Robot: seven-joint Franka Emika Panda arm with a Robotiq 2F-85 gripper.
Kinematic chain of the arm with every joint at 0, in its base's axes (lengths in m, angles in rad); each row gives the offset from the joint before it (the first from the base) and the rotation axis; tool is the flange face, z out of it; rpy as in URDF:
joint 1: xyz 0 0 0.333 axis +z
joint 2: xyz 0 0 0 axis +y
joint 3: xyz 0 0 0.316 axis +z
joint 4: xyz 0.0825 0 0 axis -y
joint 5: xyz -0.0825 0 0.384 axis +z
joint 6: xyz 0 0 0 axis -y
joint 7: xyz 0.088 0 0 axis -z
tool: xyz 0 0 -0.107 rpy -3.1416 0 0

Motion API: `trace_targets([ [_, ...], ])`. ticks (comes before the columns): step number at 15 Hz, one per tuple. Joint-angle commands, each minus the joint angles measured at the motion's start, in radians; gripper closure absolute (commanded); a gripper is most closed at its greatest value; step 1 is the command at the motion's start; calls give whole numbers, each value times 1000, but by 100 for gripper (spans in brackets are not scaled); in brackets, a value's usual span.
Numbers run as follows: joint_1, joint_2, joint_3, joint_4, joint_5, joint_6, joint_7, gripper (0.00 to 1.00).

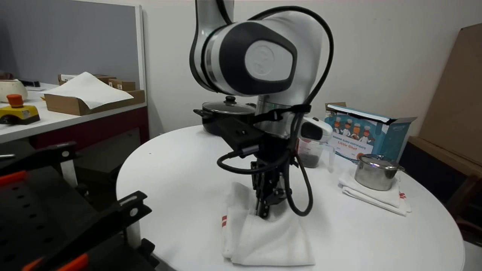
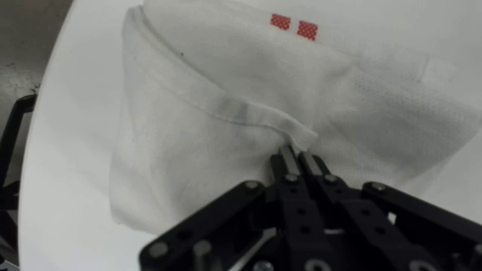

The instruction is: Use the towel on the left to wipe the table

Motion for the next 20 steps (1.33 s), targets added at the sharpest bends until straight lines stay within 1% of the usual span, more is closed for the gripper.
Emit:
trace_targets([
  [1,23,48,-25,68,12,-50,38,73],
  [3,7,23,6,88,22,-110,35,60],
  [6,18,-38,39,129,17,-202,24,38],
  [7,26,-69,49,144,9,-254,13,30],
  [10,62,-160,63,198,-24,-434,-10,9],
  [11,80,-198,63,211,-38,-491,-17,1],
  [13,121,-266,61,226,-77,-570,-21,0],
  [15,168,-355,50,215,-169,-593,-23,0],
  [16,204,-408,28,194,-247,-572,40,0],
  [17,158,-312,56,239,-163,-558,3,0],
  [18,175,-349,52,235,-200,-562,19,0],
  [20,189,-394,49,219,-220,-569,26,0],
])
